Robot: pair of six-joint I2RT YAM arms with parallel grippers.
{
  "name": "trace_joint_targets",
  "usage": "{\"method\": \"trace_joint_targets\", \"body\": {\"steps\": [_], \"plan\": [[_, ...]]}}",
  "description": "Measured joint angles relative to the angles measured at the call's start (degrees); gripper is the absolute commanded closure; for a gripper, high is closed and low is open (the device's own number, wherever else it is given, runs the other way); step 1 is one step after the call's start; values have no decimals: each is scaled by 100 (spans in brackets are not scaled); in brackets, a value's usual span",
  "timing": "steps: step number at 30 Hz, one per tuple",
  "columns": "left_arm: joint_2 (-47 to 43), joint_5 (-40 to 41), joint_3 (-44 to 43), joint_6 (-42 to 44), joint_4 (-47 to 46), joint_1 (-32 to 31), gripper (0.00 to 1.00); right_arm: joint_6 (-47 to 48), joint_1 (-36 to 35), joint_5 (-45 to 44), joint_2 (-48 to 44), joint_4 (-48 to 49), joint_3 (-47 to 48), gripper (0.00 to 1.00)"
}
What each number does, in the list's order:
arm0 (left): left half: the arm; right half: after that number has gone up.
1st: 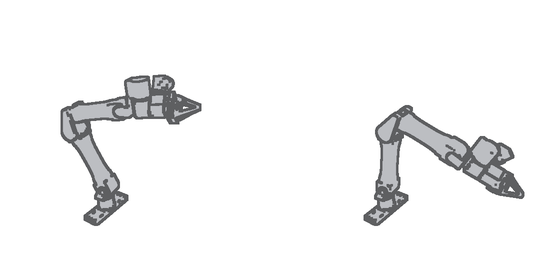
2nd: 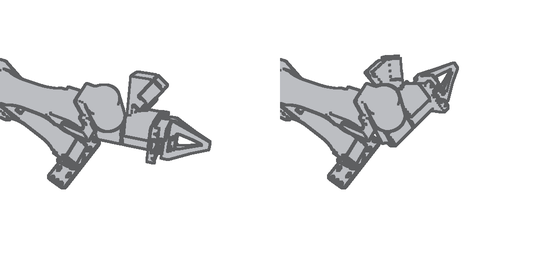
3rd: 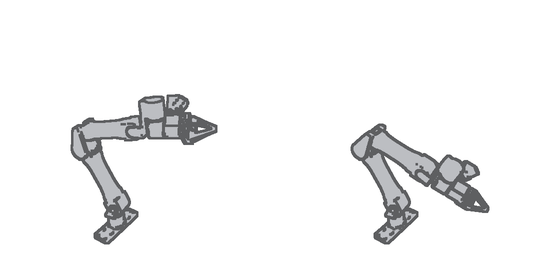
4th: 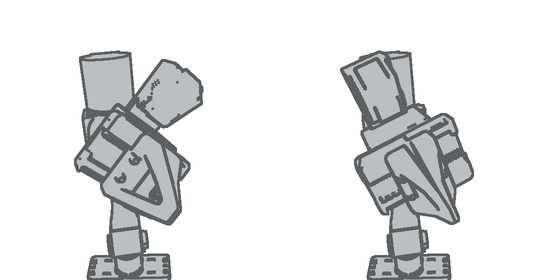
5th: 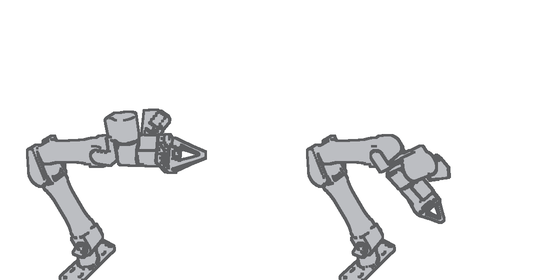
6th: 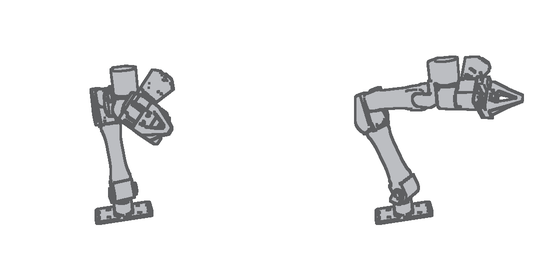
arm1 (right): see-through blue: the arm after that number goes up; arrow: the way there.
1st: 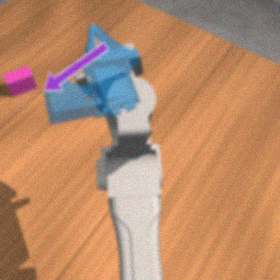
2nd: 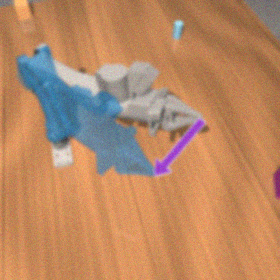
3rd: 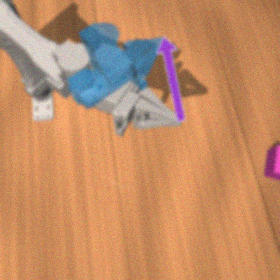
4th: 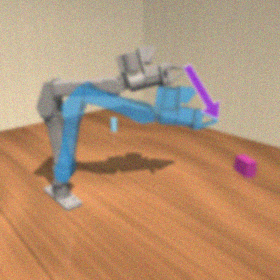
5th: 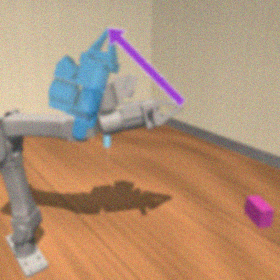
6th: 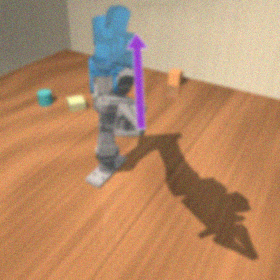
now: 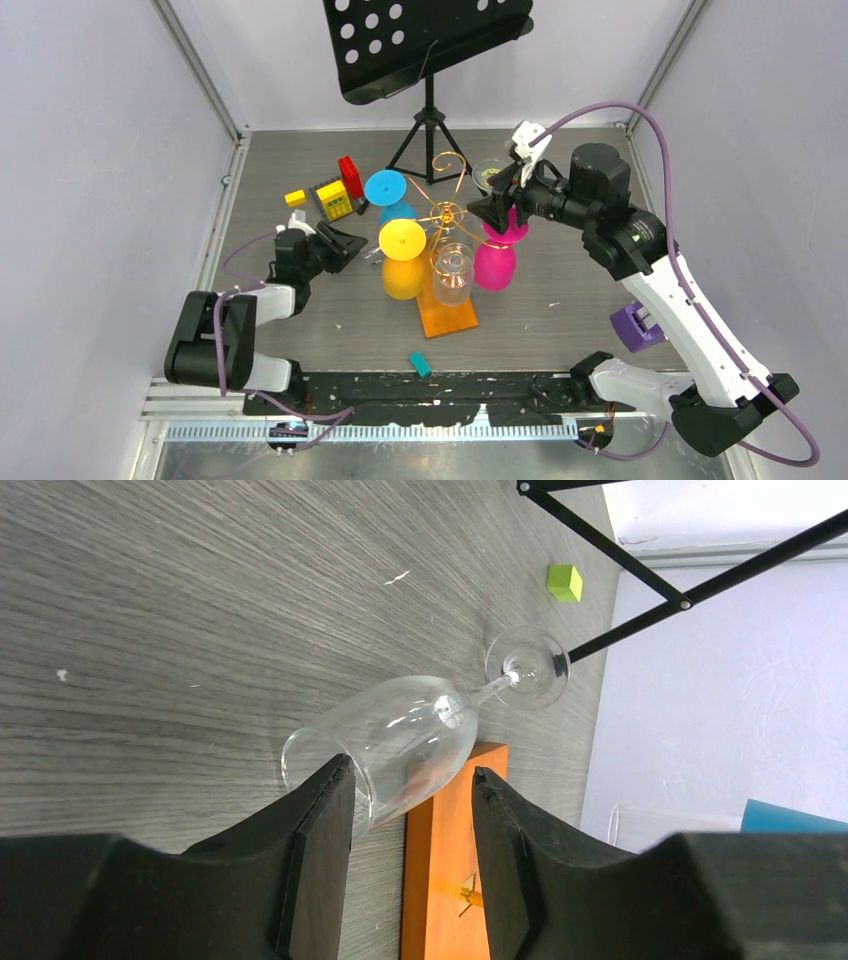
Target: Place the wine glass upside down on the wine glass rack
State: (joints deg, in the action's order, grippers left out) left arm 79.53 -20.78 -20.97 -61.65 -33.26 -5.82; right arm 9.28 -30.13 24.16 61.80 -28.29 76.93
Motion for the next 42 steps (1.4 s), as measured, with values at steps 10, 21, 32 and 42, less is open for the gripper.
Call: {"method": "trace_joint_targets", "body": {"steps": [10, 21, 32, 42], "plan": [[472, -87, 11, -236, -610, -94, 54, 0, 0, 28, 13, -55, 37, 31], [1110, -146, 24, -612, -1495, -302, 57, 2, 0, 46, 13, -70, 39, 31], [1729, -195, 24, -1012, -2293, -398, 77, 26, 0, 44, 13, -90, 39, 31], [1814, -317, 24, -1279, -2822, -398, 98, 70, 0, 44, 13, -92, 39, 31]]}}
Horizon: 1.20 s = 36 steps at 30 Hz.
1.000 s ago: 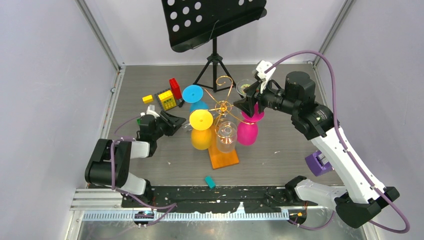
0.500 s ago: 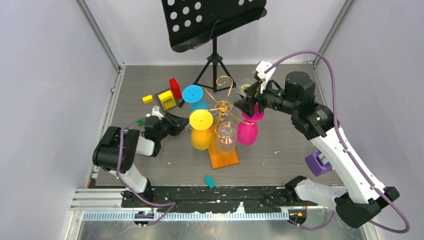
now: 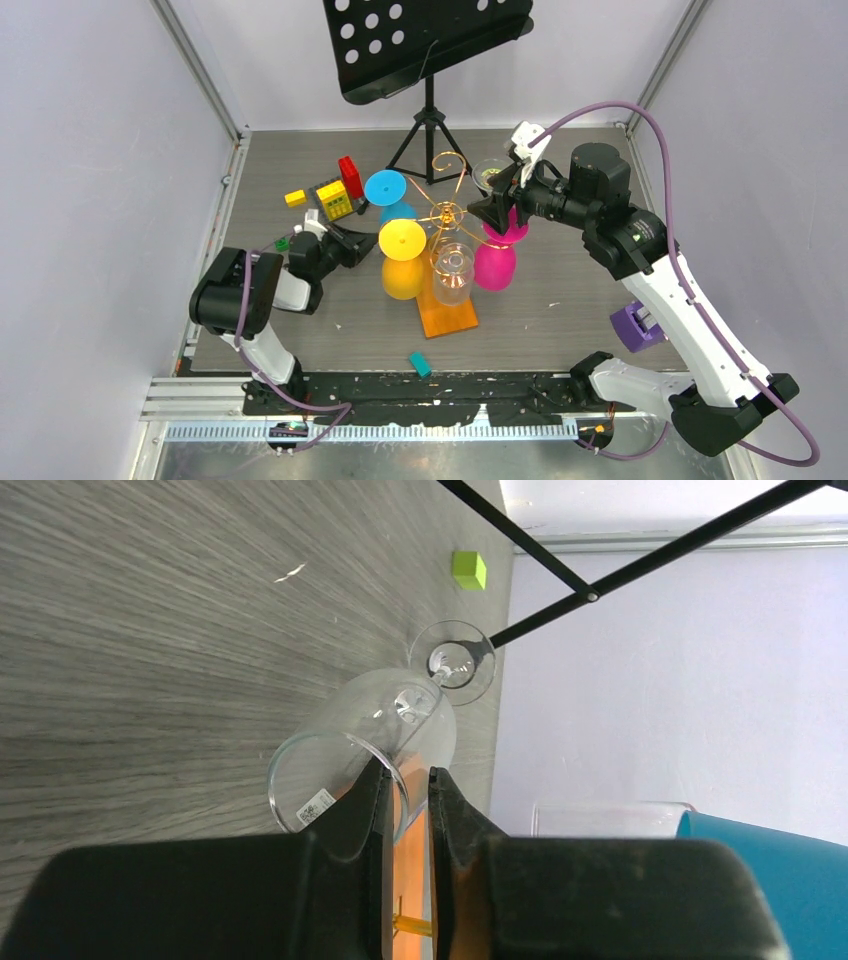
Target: Place the wine glass upside down on the wine glass rack
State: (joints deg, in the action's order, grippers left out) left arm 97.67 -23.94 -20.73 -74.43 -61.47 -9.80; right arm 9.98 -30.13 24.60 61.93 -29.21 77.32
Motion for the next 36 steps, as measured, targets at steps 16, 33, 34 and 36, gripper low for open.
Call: {"method": "trace_joint_targets", "body": {"steps": [16, 33, 34, 36], "plan": [[-1978, 195, -92, 435, 1639, -24, 100, 26, 0, -9, -20, 9, 0, 31], [-4653, 1071, -1320, 2522, 6297, -22, 100, 37, 0, -404, -326, 557, -284, 31], [-4706, 1075, -1397, 2581, 6502, -22, 100, 35, 0, -426, -341, 564, -313, 31], [-4806, 1088, -1657, 2756, 7012, -22, 100, 33, 0, -487, -356, 566, -339, 31]]}}
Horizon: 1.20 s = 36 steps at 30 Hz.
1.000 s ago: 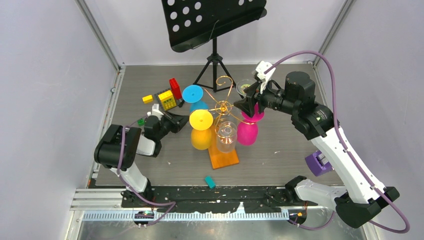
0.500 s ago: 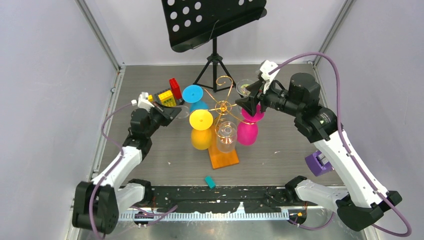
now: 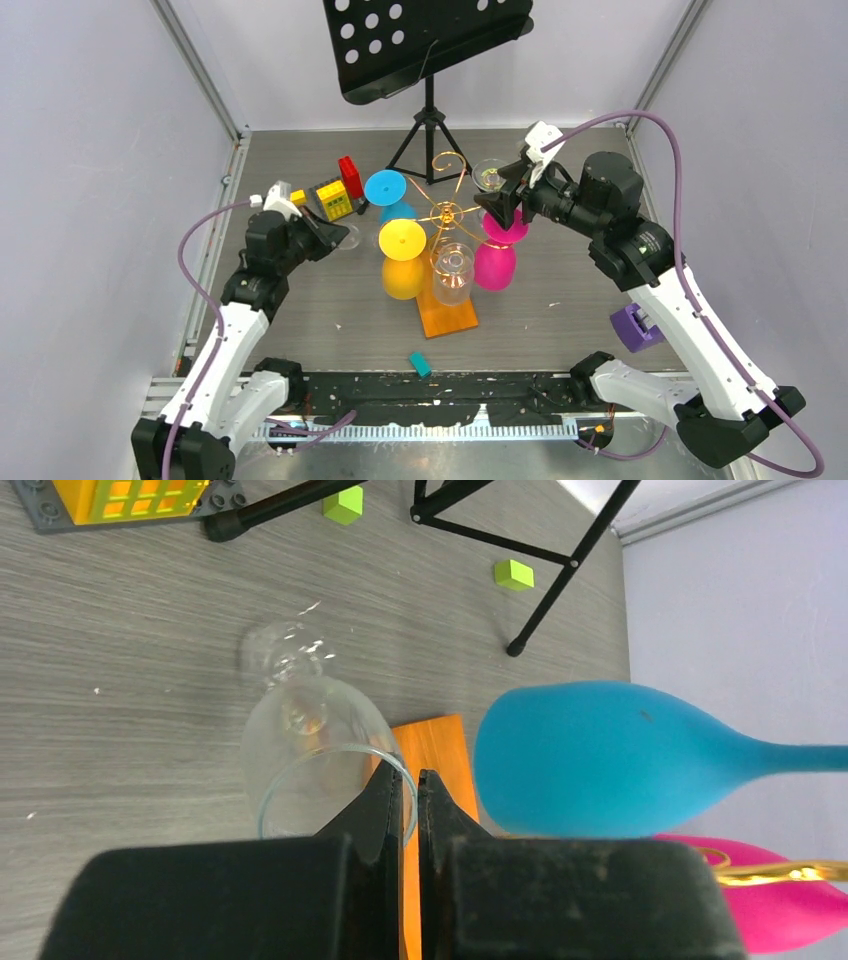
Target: Place the wine glass upside down on the wine glass rack
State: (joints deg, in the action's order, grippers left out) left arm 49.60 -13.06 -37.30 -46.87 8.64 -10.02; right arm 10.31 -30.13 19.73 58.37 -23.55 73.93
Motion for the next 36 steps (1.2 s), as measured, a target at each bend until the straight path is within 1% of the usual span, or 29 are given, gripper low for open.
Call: {"method": "trace_joint_targets", "body": {"steps": [8, 14, 18, 25, 36], "plan": [[-409, 4, -782, 516, 1499, 0, 100, -87, 0, -433, -79, 240, -46, 31], [-772, 24, -1128, 634, 2267, 0, 100, -223, 0, -726, -151, 391, -46, 30], [-844, 87, -1545, 772, 2715, 0, 100, -337, 0, -796, -177, 433, -44, 30], [-531, 103, -2406, 1161, 3405, 0, 100, -485, 0, -765, -146, 400, 35, 30], [568, 177, -3746, 2039, 5023, -13, 100, -507, 0, -662, 116, 94, 431, 30]]}}
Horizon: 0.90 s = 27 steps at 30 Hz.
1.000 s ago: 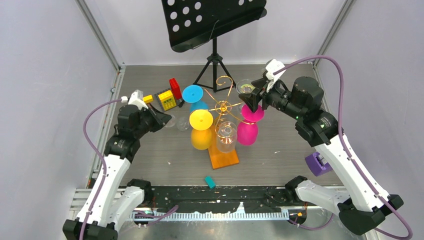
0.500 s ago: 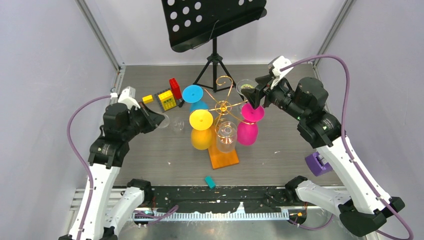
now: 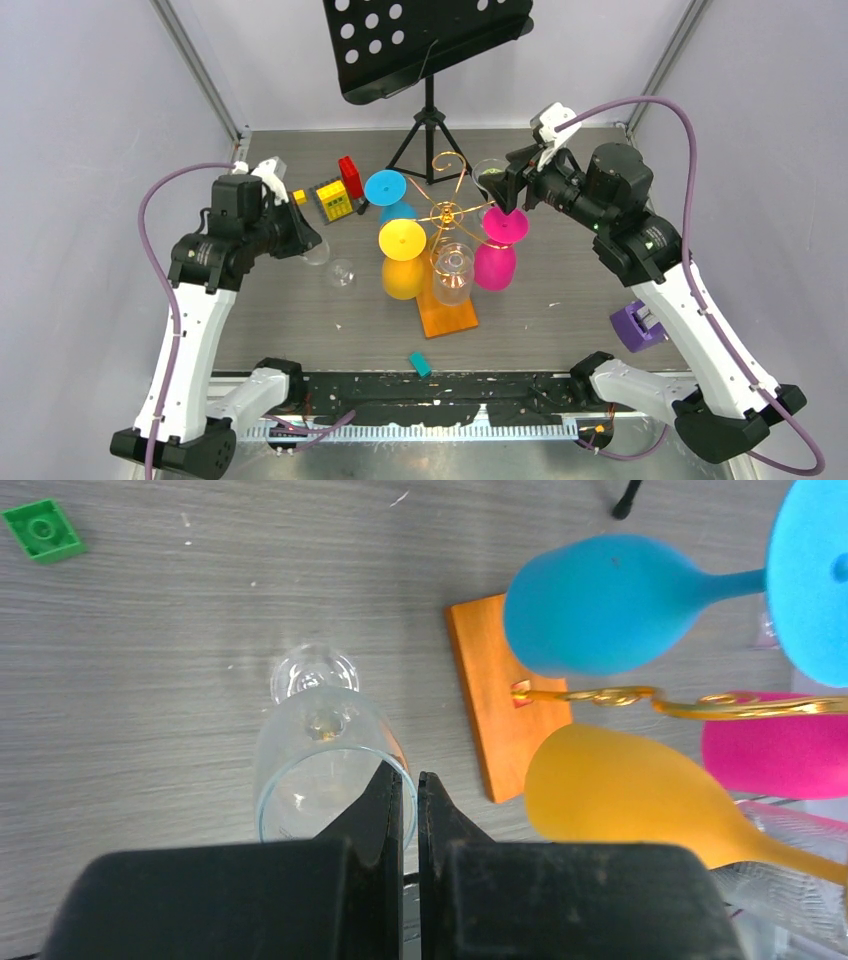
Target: Place the wine glass upside down on the wine glass rack
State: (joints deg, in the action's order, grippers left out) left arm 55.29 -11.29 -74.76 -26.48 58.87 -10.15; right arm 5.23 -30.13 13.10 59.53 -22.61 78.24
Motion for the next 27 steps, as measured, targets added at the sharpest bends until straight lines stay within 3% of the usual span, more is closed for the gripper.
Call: {"method": "trace_joint_targets", "body": {"steps": [7, 27], "plan": [[315, 492, -262, 323, 590, -323, 100, 4, 0, 68, 63, -214, 0, 30], [584, 804, 535, 297, 306, -669, 97, 114, 0, 68, 83, -319, 0, 29]]}}
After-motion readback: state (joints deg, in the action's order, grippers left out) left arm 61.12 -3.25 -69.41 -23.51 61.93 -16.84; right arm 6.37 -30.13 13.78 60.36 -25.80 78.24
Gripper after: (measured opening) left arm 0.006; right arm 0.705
